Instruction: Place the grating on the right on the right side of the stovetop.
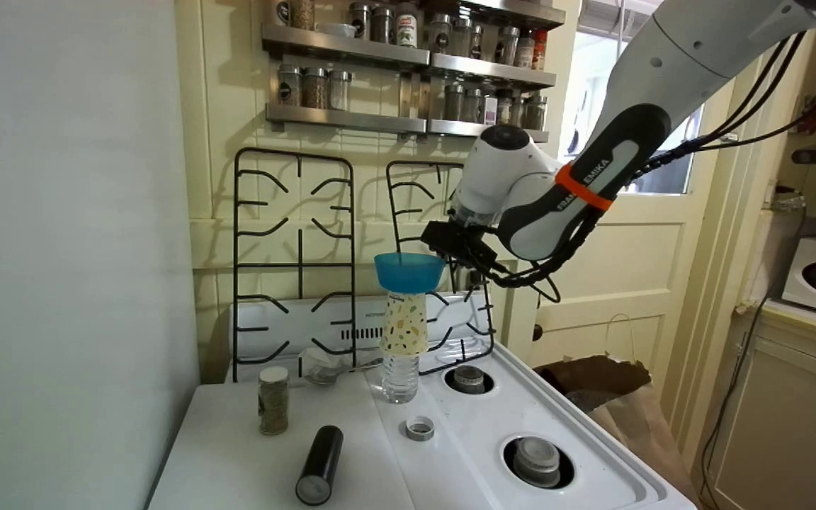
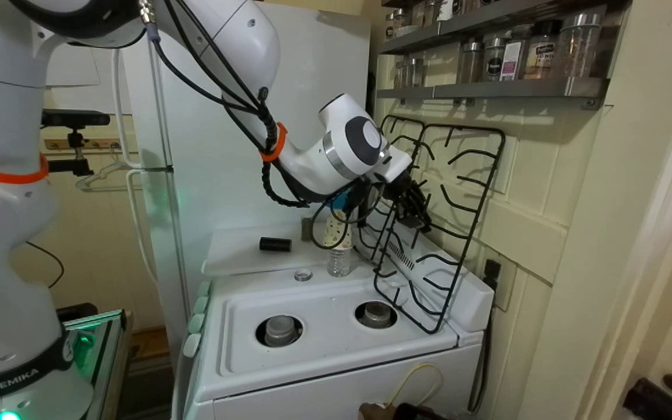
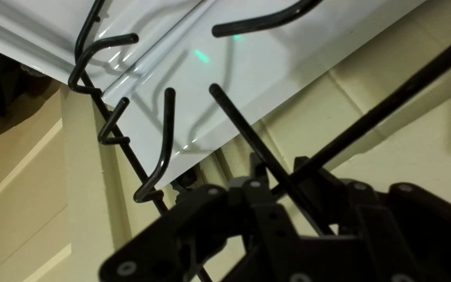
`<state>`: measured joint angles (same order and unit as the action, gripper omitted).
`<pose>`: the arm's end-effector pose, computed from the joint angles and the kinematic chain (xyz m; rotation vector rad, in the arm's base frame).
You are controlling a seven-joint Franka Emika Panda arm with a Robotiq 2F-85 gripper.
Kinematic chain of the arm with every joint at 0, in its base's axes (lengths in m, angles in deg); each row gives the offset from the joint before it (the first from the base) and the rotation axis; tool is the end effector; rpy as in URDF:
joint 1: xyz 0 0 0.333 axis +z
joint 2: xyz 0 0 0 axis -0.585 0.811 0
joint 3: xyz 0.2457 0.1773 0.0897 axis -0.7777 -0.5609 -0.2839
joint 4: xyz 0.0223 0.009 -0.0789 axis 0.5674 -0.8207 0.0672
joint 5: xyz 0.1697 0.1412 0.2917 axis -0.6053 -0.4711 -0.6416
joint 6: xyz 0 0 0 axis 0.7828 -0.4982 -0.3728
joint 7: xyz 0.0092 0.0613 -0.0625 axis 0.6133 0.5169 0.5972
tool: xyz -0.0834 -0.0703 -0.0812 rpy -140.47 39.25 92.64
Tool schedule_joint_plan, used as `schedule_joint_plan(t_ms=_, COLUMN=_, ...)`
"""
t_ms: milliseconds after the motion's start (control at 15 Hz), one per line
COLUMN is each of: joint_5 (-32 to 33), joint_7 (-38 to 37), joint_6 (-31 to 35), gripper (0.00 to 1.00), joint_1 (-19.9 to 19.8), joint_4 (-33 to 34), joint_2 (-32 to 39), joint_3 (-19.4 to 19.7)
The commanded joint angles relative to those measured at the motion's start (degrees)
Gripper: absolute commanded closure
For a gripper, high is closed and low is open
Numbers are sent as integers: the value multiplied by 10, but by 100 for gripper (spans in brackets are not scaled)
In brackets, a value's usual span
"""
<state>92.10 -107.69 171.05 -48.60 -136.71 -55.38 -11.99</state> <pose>0.6340 -0.0111 0.3599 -2.5790 1.2132 -1.1013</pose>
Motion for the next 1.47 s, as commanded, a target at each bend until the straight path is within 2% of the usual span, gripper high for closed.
schedule_joint_plan(t_ms=0, joint_5=26, joint_7=-56, joint_6=16, gripper=94, joint_1=5, joint_4=-15, joint_2=-24, joint_3=21)
schedule_joint_plan(t_ms=267, joint_5=14, joint_7=-73, joint_6=23, gripper=94, joint_1=-3, joint_4=-51, joint_2=-55, joint_3=22)
schedule_joint_plan(t_ms=733, joint_5=20, joint_7=-75, joint_6=-14, gripper=94, joint_1=-1, joint_4=-109, joint_2=-138, joint_3=35)
schedule_joint_plan(t_ms=1067, joint_5=-31, joint_7=-19, joint_6=-41, gripper=94, joint_1=-8, joint_4=-164, joint_2=-189, joint_3=30)
schedule_joint_plan(t_ms=1400, joint_5=-115, joint_7=60, joint_6=-46, gripper=94, joint_1=-8, joint_4=-226, joint_2=-239, joint_3=33)
